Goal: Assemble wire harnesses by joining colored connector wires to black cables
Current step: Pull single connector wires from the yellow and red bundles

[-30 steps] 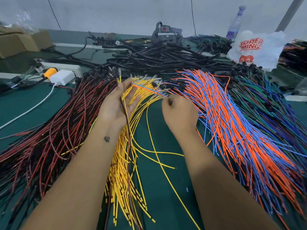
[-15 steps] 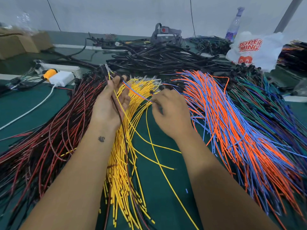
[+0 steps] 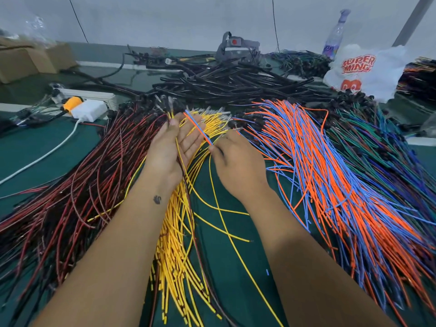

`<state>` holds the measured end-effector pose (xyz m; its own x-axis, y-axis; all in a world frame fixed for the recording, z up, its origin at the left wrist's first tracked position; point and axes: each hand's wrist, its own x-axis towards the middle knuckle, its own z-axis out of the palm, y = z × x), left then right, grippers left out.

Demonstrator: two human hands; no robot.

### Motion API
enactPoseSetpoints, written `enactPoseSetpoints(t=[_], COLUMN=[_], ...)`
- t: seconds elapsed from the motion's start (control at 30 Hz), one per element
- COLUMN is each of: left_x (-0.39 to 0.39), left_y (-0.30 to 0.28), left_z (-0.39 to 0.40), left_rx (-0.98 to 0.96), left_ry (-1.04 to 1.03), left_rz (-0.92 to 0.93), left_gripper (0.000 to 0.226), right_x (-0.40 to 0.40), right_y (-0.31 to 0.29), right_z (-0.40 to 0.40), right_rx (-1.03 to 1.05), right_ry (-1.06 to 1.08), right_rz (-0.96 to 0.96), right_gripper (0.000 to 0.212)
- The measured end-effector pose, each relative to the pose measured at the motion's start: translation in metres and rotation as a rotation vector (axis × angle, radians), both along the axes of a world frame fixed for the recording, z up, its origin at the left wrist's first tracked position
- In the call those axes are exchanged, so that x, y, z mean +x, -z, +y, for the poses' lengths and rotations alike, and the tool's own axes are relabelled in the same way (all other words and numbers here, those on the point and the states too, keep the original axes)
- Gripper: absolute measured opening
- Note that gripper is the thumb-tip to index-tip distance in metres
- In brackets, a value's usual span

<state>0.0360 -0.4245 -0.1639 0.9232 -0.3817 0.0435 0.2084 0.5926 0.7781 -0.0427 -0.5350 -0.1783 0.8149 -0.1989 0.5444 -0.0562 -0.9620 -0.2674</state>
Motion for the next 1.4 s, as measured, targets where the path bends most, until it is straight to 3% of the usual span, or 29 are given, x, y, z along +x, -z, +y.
enactPoseSetpoints(t=[0.3,0.47,0.57,0.67,0.77,0.83,0.9,0.97,1.07,1.17,1.23,1.33,1.4], left_x=[-0.01,-0.01,0.001,0.02,0.036,0.039,0.036,0.033,0.03,0.026,0.021,0.015,0.012], left_y=[0.0,-0.002,-0.008,-0.011,-0.002,0.004,0.008,0.008,0.005,-0.002,-0.007,-0.008,-0.005], left_z=[-0.006,-0.008,0.003,0.033,0.061,0.067,0.064,0.06,0.052,0.04,0.033,0.021,0.013], left_rx=[0.176,0.114,0.11,0.365,0.865,1.092,1.179,1.209,1.032,0.548,0.26,-0.103,-0.192], left_ry=[0.053,-0.068,-0.214,-0.511,-0.803,-0.841,-0.805,-0.786,-0.688,-0.469,-0.27,0.009,0.057], left_rz=[-0.127,-0.082,-0.046,-0.155,-0.337,-0.358,-0.39,-0.444,-0.439,-0.201,-0.013,0.158,0.188], left_gripper=[0.029,0.029,0.031,0.033,0.032,0.03,0.032,0.031,0.03,0.035,0.037,0.037,0.036], right_x=[0.001,0.002,0.001,-0.007,-0.014,-0.015,-0.015,-0.015,-0.014,-0.009,-0.004,-0.002,-0.002], right_y=[0.003,0.0,0.001,0.0,-0.006,-0.01,-0.014,-0.014,-0.012,-0.008,-0.006,-0.006,-0.007], right_z=[0.002,0.002,-0.011,-0.043,-0.064,-0.069,-0.071,-0.068,-0.049,-0.029,-0.016,0.013,0.028], right_rx=[-0.02,-0.137,-0.217,-0.137,0.057,0.288,0.486,0.421,0.188,0.112,0.109,0.359,0.629], right_ry=[-0.028,-0.061,0.032,0.328,0.581,0.636,0.657,0.683,0.517,0.151,-0.088,-0.244,-0.339], right_rz=[-0.007,-0.042,0.064,0.115,-0.056,-0.21,-0.323,-0.325,-0.353,-0.498,-0.39,-0.066,0.094], right_gripper=[0.028,0.027,0.024,0.025,0.022,0.019,0.024,0.033,0.031,0.012,0.015,0.034,0.037])
